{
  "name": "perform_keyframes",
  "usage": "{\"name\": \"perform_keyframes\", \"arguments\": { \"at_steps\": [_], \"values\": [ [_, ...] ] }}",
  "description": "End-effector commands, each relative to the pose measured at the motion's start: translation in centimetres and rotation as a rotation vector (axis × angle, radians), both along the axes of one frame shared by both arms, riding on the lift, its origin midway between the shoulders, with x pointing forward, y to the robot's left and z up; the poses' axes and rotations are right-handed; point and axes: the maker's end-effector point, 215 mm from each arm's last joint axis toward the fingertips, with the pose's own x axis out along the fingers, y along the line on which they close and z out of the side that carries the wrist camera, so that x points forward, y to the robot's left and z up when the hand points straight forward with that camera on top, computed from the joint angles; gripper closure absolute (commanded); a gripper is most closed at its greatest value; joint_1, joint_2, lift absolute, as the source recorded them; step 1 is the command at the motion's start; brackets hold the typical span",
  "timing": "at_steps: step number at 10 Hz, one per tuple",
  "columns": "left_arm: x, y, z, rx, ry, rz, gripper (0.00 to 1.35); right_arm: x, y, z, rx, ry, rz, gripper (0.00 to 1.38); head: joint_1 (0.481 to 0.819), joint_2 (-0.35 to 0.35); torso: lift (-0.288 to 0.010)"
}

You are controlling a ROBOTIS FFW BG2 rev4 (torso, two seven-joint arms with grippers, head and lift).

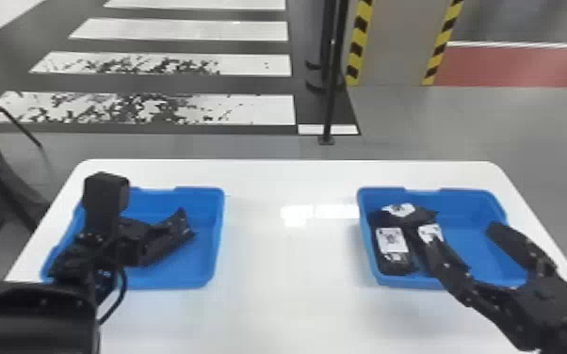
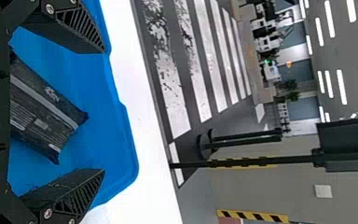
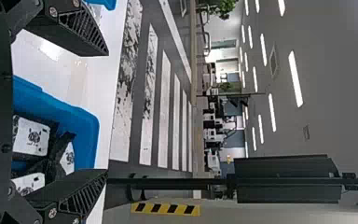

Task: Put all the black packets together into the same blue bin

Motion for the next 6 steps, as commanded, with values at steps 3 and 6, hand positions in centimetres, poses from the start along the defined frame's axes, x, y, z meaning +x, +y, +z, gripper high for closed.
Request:
{"name": "perform_keyframes", "arguments": {
  "at_steps": [3,6],
  "values": [
    [2.1,3.5,-6.1,-0.001,0.214,-0.004,0.11,0.1,2.9,0.0,0.046,0.001,0.066,0.13,0.695,0.073,-0.11],
    [3.7,6.1,-8.8,-0.033,0.329,-0.023,0.11,0.1,3.7,-0.2,0.057,0.008,0.082,0.13,0.695,0.121,-0.11]
  ]
}}
